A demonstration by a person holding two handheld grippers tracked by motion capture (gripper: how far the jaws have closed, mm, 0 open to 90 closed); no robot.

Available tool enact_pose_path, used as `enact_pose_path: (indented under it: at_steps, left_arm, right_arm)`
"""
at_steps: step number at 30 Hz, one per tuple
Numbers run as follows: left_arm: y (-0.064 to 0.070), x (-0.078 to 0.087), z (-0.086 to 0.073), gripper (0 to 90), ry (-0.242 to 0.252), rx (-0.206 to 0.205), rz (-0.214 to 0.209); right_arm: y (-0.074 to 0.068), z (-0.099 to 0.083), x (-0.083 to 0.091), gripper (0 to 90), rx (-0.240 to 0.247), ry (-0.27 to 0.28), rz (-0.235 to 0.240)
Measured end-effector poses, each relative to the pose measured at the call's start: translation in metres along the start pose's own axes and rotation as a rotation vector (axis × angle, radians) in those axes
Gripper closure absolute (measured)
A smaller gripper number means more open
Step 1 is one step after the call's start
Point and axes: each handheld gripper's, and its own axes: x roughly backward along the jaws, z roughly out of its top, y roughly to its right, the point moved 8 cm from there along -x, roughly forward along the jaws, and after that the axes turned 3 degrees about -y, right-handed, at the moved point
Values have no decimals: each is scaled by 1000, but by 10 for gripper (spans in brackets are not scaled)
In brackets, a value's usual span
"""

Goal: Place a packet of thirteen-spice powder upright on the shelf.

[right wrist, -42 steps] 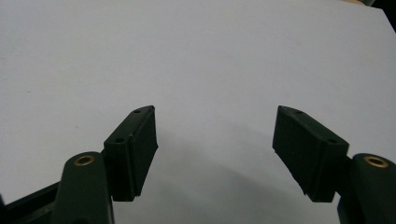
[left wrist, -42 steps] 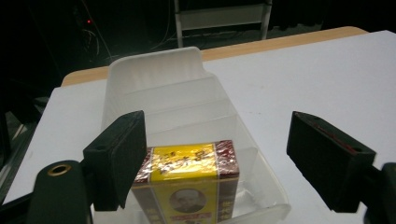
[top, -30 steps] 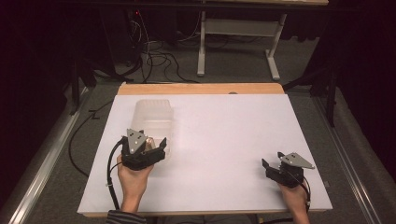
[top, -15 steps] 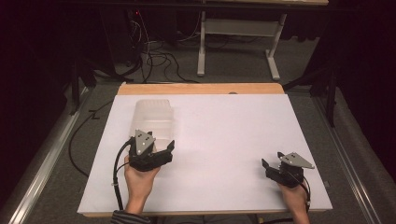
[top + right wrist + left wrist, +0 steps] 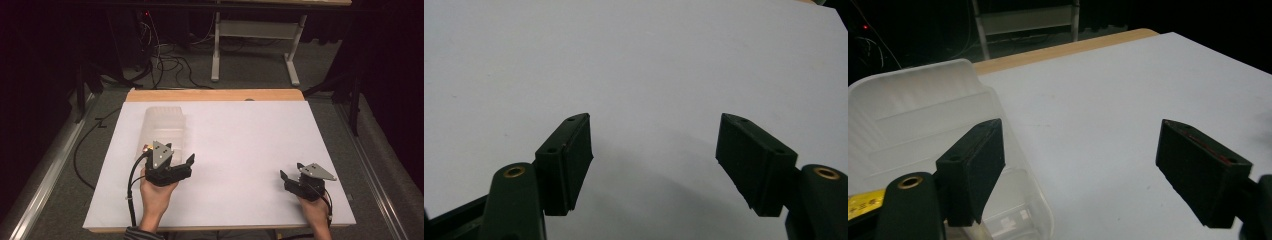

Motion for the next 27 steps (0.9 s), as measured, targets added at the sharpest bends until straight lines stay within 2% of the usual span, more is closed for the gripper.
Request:
enact_pose_path:
  at_steps: [27]
  left_arm:
    - [32,-9,-7,201,-7,-11,-91]
  right_arm:
    - [0,0,0,311,1,5,-3]
